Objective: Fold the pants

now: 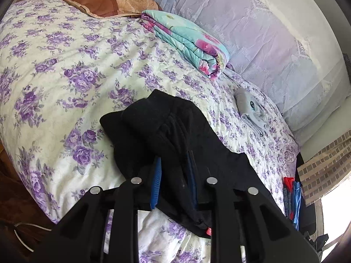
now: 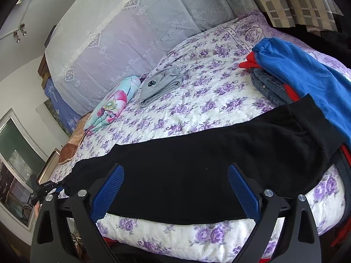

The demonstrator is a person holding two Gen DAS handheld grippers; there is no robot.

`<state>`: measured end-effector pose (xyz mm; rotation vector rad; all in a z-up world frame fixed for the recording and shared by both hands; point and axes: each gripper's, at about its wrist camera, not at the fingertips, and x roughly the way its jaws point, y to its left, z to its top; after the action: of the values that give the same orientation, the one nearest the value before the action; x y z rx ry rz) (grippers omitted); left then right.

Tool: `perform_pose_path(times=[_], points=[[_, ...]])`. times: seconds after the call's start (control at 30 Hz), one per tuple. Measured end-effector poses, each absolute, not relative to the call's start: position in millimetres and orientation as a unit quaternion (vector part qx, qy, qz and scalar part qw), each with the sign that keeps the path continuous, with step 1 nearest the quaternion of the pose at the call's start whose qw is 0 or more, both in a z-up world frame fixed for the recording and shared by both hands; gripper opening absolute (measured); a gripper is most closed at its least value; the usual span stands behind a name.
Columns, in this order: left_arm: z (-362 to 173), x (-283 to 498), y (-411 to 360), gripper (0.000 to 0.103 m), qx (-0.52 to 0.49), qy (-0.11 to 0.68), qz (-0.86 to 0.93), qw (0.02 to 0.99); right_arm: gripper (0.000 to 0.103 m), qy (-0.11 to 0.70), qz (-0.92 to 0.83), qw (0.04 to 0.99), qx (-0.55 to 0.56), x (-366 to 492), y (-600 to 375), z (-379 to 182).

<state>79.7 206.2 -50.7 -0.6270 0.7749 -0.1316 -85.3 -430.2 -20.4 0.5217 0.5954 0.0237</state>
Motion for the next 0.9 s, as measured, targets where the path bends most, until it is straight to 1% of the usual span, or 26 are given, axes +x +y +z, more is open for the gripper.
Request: perform_pose_path(times=[0.17,0.27,0.3,0.4,0.53,0.57,0.6,0.63,0.67,0.7,0.73,0.77,0.8,0.9], points=[[-48.0,91.2,194.8,0.02,-0.294,0.369,-0.074,0.879,0.096,0.287,0.013,0.921,0.262,-88.3,-437.5,-18.8],[-58.0,98.5,195.5,0.007,-0.318,0.376,-0.086,0.866,0.096,0.301,0.018,0.916,0.266,-88.3,-441.1,-19.2],[-58.9,97.5,195.9,0.006,-0.322,0.373,-0.088,0.866,0.096,0.307,0.016,0.913,0.269,-89.9,-444.3,-18.8],[-59.3,90.8,201.3,0.006,-0.329,0.359,-0.09,0.869,0.096,0.31,0.007,0.906,0.29,-100.2,-458.5,-17.0],[-58.4,86.6,206.8,0.005,-0.341,0.355,-0.098,0.865,0.095,0.309,-0.003,0.885,0.349,-115.2,-483.9,-21.5],[-58.4,86.3,206.4,0.005,-0.341,0.355,-0.098,0.865,0.092,0.308,-0.003,0.879,0.365,-117.7,-489.8,-23.8],[-58.5,86.2,206.1,0.005,-0.342,0.355,-0.098,0.865,0.086,0.31,-0.002,0.872,0.38,-119.3,-494.9,-27.1],[-58.5,85.8,206.0,0.005,-0.342,0.355,-0.098,0.865,0.082,0.315,0.001,0.863,0.394,-120.1,-499.3,-31.5],[-58.3,85.8,205.6,0.005,-0.341,0.355,-0.098,0.865,0.075,0.324,0.002,0.855,0.406,-120.2,-502.6,-37.1],[-58.4,86.0,206.4,0.005,-0.34,0.355,-0.099,0.865,0.066,0.335,0.002,0.846,0.416,-119.6,-504.9,-43.7],[-58.2,86.1,206.3,0.005,-0.34,0.355,-0.099,0.865,0.06,0.347,0.003,0.836,0.426,-119.1,-506.6,-51.6],[-58.5,86.1,206.2,0.005,-0.34,0.355,-0.098,0.865,0.05,0.358,0.001,0.826,0.436,-118.7,-508.1,-59.5],[-58.5,86.2,205.7,0.005,-0.34,0.356,-0.097,0.865,0.044,0.364,-0.001,0.818,0.445,-118.9,-509.5,-66.3],[-59.6,86.5,206.2,0.005,-0.34,0.358,-0.095,0.864,0.041,0.37,-0.013,0.812,0.451,-119.7,-510.8,-77.1]])
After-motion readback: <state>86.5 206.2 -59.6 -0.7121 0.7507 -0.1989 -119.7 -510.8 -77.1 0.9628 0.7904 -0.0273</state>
